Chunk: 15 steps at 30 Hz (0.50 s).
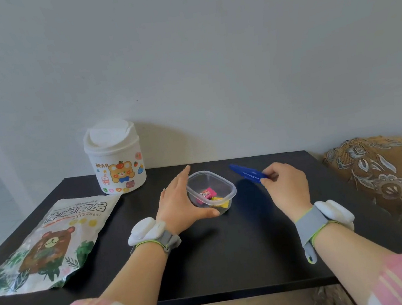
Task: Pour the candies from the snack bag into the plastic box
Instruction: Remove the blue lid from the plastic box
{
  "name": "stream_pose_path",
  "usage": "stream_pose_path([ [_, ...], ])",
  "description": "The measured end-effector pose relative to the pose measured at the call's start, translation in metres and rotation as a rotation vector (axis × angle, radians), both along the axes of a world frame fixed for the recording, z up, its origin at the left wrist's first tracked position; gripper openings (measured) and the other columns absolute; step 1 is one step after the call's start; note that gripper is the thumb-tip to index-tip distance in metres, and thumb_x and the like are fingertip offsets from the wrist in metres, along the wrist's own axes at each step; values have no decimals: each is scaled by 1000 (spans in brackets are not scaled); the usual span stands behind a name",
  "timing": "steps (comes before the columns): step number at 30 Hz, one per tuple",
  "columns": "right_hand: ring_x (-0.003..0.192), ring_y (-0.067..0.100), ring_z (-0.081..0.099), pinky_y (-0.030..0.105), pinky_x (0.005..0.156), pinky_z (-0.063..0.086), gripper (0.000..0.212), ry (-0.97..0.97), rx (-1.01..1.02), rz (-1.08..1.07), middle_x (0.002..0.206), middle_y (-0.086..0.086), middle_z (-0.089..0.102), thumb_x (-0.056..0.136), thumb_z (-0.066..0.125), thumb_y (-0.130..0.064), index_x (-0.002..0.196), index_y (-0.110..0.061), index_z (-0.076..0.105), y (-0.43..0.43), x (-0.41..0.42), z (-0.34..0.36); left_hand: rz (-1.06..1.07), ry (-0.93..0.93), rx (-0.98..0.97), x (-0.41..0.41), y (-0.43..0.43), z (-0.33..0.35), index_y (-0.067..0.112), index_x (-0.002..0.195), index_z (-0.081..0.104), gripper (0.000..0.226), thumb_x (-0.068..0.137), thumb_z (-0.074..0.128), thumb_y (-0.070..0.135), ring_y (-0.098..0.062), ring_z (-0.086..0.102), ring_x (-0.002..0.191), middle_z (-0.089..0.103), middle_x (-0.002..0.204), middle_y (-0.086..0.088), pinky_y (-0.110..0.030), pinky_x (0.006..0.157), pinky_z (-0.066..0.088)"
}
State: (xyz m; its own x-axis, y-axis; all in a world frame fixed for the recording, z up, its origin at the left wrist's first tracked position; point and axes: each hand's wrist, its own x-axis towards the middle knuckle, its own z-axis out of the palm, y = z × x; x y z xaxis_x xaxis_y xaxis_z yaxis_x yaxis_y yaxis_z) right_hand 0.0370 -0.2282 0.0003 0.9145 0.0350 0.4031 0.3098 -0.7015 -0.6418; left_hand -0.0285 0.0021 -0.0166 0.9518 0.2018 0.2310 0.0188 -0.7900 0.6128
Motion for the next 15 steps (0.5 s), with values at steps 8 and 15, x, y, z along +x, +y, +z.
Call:
stream_pose_path([
  [8, 99, 22, 55, 28, 70, 40, 17, 64, -365, 12, 103, 0, 62, 84, 64, -15, 99, -22, 70, -7, -4, -9, -20, -114, 99, -4, 0, 3, 26, 122, 58, 69, 62, 81, 51, -11, 45, 120, 47, 129, 10, -27, 98, 41],
  [15, 109, 23, 55, 33, 81, 48, 29, 145, -372, 22, 110, -1, 62, 81, 58, -7, 102, -23, 70, -8, -2, -10, 18, -125, 154, -4, 0, 9, 27, 94, 67, 47, 61, 78, 58, -8, 48, 101, 48, 106, 11, -23, 82, 45],
])
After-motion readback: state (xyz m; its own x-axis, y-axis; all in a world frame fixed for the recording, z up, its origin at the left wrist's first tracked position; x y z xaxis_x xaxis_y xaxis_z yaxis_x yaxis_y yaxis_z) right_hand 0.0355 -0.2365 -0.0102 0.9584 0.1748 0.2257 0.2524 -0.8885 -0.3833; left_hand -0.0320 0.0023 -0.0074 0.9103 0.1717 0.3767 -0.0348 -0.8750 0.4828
